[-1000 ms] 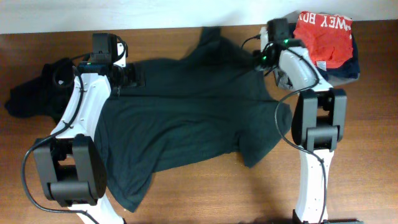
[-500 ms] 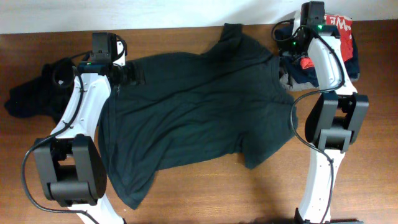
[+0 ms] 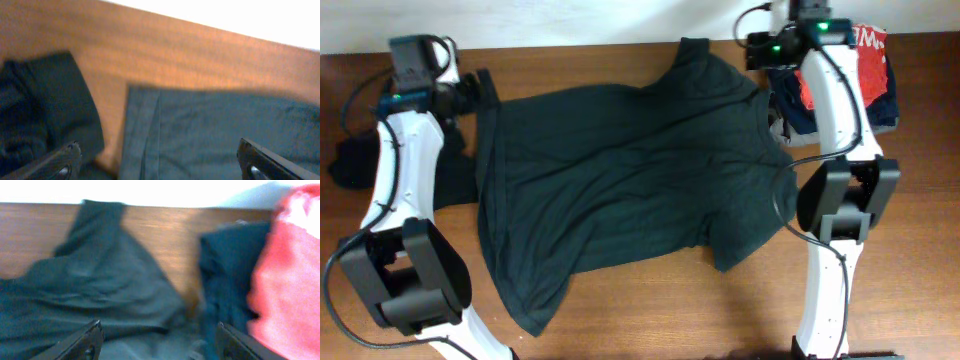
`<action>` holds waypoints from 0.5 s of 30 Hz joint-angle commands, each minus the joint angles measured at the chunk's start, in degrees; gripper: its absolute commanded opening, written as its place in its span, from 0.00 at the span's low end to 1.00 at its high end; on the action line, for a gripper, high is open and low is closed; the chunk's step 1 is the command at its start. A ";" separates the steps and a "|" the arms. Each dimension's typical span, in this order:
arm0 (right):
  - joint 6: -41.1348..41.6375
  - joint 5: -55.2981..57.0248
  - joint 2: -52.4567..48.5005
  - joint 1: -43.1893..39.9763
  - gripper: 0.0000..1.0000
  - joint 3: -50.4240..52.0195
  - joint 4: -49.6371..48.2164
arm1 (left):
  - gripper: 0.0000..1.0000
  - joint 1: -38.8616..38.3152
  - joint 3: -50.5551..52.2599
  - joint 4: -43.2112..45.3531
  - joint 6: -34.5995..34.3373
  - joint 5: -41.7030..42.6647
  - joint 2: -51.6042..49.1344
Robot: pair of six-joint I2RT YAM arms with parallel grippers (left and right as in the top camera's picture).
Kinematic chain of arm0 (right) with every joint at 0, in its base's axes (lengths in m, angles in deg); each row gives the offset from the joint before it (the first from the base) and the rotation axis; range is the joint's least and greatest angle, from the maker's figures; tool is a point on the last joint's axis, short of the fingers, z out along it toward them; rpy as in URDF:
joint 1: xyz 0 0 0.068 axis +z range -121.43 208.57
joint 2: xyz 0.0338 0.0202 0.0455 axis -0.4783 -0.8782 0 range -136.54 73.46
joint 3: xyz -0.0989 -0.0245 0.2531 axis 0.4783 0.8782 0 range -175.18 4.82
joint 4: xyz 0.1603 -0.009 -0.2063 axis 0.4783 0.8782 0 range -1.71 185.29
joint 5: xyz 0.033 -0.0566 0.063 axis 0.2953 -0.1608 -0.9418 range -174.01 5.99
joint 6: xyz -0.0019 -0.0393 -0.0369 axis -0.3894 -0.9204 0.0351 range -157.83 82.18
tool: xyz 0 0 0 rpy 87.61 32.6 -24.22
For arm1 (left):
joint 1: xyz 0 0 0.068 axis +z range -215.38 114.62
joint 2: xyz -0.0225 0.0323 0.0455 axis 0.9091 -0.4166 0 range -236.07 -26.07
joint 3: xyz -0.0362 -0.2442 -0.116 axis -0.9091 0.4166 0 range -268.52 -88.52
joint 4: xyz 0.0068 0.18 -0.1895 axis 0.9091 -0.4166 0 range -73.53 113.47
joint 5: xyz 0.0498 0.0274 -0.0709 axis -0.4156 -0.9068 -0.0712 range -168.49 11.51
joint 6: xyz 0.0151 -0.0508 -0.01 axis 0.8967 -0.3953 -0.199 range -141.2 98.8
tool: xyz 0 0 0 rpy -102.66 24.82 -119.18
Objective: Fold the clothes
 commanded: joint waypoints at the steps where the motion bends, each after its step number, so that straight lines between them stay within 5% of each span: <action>1: -0.68 -1.25 -0.96 3.28 0.75 -0.92 -2.64 | 0.99 -0.28 -4.20 0.59 1.14 2.54 -6.16; 6: -0.63 -1.03 -1.92 5.77 0.75 -0.92 -7.48 | 0.98 -1.68 -8.02 3.52 1.99 2.36 -14.34; 10: -0.52 -0.11 -2.25 6.51 0.72 -0.92 -9.57 | 0.82 -2.78 -8.61 7.08 1.99 -0.87 -19.28; 15: -0.55 0.46 -2.82 6.40 0.71 -0.92 -10.01 | 0.74 -3.21 -8.59 9.25 1.99 -6.67 -22.14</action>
